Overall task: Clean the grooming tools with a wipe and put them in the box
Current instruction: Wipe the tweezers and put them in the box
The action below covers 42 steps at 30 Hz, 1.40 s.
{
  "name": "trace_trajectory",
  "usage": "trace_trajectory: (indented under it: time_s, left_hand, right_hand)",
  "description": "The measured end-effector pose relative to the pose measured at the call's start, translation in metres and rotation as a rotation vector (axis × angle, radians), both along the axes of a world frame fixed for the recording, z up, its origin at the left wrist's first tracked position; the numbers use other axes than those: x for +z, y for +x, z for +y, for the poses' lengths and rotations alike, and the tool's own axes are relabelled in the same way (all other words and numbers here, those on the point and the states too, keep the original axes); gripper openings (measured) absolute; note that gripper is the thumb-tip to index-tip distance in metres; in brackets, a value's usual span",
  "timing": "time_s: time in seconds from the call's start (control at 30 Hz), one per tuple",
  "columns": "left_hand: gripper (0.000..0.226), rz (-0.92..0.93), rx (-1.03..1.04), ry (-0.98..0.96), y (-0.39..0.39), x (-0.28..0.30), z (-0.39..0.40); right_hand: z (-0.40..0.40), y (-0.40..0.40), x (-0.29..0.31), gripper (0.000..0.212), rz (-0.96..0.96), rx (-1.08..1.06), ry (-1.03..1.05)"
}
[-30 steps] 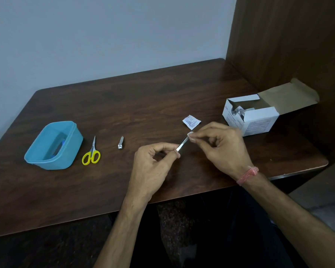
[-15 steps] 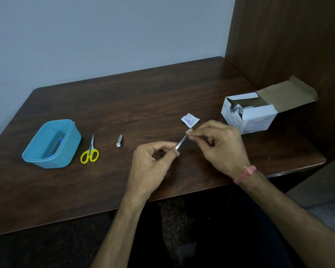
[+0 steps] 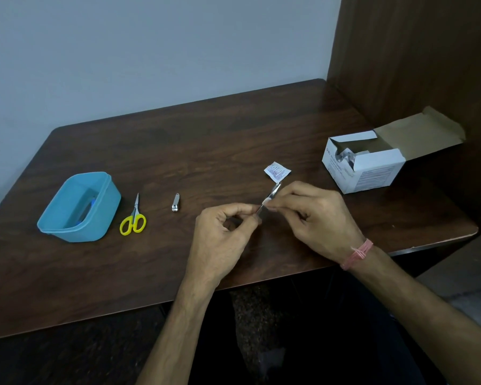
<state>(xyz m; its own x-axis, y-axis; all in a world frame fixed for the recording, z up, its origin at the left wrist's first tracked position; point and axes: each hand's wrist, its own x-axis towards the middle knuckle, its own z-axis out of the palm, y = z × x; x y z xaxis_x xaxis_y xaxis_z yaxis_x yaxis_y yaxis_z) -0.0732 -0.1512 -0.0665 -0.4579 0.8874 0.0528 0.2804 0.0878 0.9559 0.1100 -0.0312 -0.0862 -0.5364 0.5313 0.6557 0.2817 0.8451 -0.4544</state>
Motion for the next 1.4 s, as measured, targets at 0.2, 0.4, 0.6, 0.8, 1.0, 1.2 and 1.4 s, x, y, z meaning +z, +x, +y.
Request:
trace_trajectory:
  time_s: [0.2, 0.4, 0.6, 0.8, 1.0, 1.2, 1.4]
  left_hand:
    - [0.016, -0.005, -0.002, 0.005, 0.000, 0.001, 0.000]
    - [0.018, -0.004, 0.002, 0.018, 0.000, -0.001, 0.002]
    - [0.017, 0.003, 0.011, 0.019, 0.002, -0.002, 0.001]
    - [0.017, -0.021, 0.027, 0.006, 0.004, 0.001, 0.000]
    - [0.012, -0.003, 0.026, -0.051, 0.008, 0.005, -0.002]
    - [0.015, 0.022, 0.017, -0.078, 0.009, 0.007, 0.002]
    - [0.015, 0.048, 0.014, -0.061, 0.007, 0.007, -0.001]
  right_hand:
    - [-0.001, -0.003, 0.003, 0.021, -0.014, 0.018, 0.017]
    - [-0.001, -0.004, 0.002, 0.020, -0.020, 0.011, -0.021]
    - [0.000, -0.004, 0.002, 0.015, 0.014, 0.012, -0.065]
    - [0.004, -0.001, 0.005, 0.014, 0.035, -0.034, -0.115]
    - [0.004, -0.002, 0.008, 0.012, -0.046, 0.005, -0.146]
    - [0.001, -0.008, 0.013, 0.013, 0.029, -0.007, -0.287]
    - [-0.008, -0.026, 0.011, 0.015, 0.152, 0.005, -0.468]
